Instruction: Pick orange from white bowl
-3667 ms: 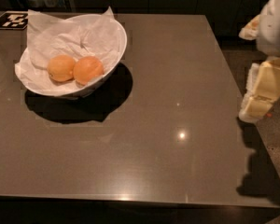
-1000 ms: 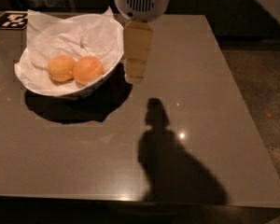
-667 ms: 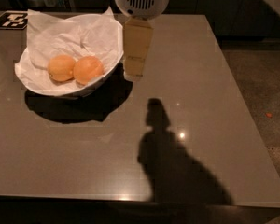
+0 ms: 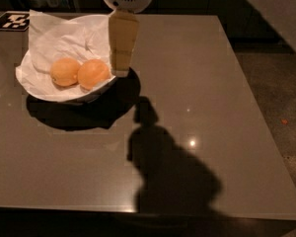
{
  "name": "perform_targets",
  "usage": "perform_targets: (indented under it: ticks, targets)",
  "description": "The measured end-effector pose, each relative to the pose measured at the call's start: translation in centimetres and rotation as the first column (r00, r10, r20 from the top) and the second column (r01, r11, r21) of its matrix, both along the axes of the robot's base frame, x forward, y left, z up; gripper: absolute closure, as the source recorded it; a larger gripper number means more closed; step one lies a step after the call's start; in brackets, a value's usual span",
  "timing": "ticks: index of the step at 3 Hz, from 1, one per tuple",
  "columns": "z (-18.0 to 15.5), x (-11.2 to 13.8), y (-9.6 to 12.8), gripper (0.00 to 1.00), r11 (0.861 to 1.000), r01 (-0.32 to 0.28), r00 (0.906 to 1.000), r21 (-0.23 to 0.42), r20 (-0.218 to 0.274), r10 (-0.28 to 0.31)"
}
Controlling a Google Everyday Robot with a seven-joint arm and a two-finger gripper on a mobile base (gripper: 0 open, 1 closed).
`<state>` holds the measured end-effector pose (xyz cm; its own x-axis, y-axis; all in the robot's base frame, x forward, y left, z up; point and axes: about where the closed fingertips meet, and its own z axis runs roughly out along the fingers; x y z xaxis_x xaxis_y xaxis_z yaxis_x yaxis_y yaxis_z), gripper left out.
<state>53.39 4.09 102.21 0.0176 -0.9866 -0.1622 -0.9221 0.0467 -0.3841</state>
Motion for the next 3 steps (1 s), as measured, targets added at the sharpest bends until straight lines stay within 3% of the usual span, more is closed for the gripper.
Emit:
perform_targets:
  ticks: [2,3]
  targets:
    - [-2.8,4.1,5.9,0.00,0.996,-0.084,0.9885,0.031,-0.124,0.087]
    - [-2.6,4.6,6.5,0.00,0.995,-0.086,0.9904,0.051,-0.104,0.091]
